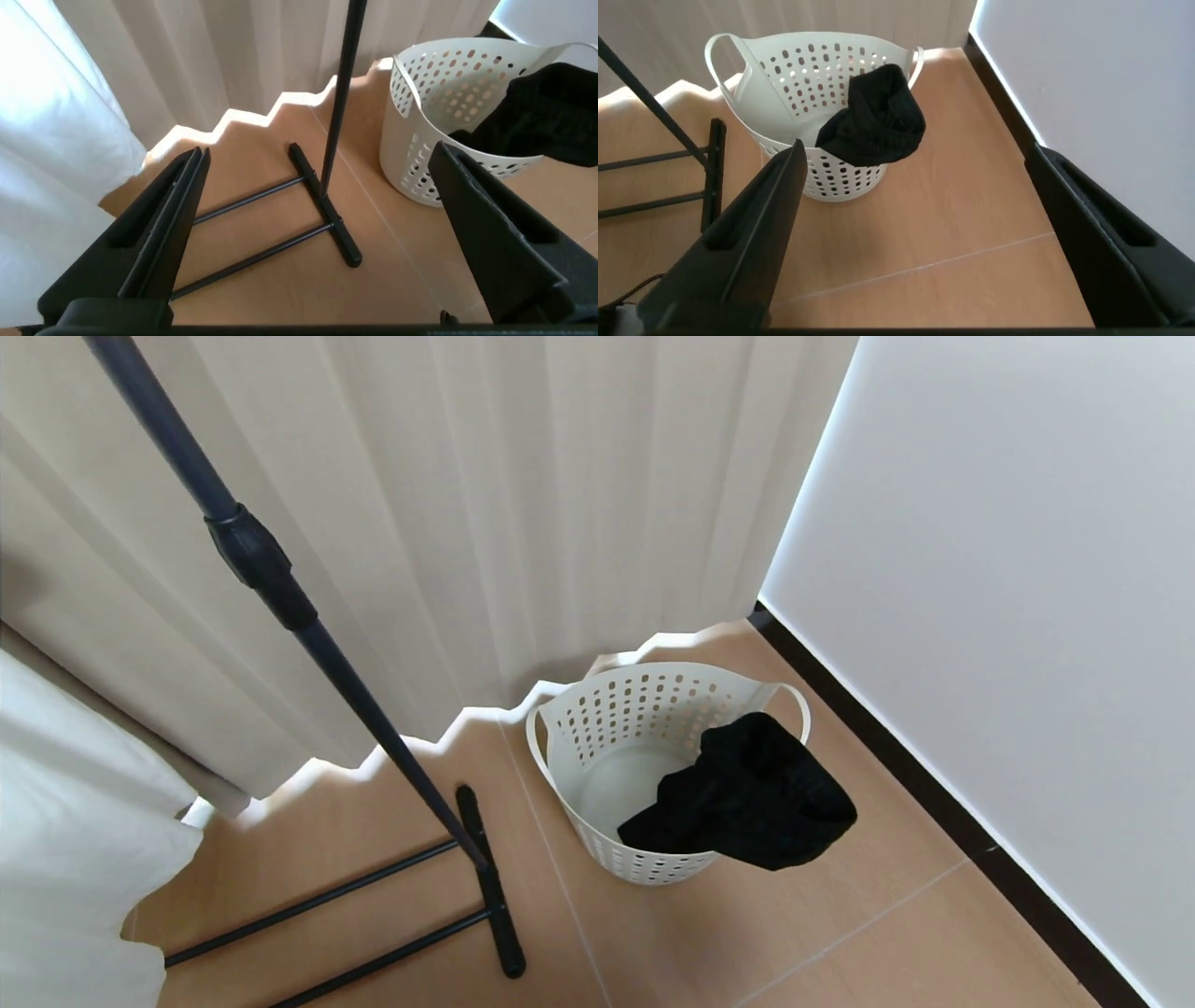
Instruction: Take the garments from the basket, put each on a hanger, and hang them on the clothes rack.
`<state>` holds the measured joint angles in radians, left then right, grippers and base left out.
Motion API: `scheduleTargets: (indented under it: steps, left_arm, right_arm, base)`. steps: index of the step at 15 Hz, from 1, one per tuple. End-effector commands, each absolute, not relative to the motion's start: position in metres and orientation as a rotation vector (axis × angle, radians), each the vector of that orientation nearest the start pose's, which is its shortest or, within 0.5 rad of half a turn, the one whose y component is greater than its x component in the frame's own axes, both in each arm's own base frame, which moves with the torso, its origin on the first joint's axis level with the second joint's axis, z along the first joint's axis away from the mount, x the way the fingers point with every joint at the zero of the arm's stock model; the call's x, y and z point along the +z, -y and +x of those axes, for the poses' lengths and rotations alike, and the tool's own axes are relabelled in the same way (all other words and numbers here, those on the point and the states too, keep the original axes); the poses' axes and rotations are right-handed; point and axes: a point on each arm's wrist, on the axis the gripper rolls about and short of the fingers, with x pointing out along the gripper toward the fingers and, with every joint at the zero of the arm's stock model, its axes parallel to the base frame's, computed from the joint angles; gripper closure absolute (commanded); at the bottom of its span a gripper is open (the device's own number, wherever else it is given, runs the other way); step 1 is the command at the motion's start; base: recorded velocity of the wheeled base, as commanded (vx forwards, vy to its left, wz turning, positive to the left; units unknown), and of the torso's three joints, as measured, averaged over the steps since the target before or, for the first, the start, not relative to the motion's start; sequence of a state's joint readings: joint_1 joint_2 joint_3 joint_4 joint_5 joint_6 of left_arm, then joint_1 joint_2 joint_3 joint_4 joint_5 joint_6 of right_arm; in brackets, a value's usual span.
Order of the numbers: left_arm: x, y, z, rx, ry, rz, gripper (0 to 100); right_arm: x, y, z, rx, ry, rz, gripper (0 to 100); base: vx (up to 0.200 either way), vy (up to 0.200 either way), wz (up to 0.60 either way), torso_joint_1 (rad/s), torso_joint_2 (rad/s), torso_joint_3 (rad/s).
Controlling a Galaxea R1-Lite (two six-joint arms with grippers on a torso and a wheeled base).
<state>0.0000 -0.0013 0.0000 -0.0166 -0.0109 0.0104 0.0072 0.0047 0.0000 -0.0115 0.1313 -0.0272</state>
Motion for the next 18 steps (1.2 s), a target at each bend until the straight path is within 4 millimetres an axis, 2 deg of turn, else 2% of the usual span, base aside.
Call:
scheduleTargets:
  steps: [1,12,18]
  left_arm:
    - [0.0772,0.0002,-0.0228,-0.011,0.017,0.009,0]
    - [0.0772,0.0002,-0.0228,-0.009,0.017,0.003,0]
    - [0.0772,0.0001,-0.0228,-0.006,0.017,0.005,0]
  right_arm:
    - [0.0769,-0.0028,-0.0226,0.139,0.008,-0.028,0]
    - [0.0769,-0.0028,-0.0225,0.138,0.008,-0.029,0]
    - [0.0764,-0.0026,-0.0225,0.133,0.004,-0.041,0]
  base:
    - [0.000,0.000,0.00,0.002,0.00,-0.203]
    - [0.000,0.000,0.00,0.001,0.00,-0.198]
    - [0.000,0.000,0.00,0.001,0.00,-0.031]
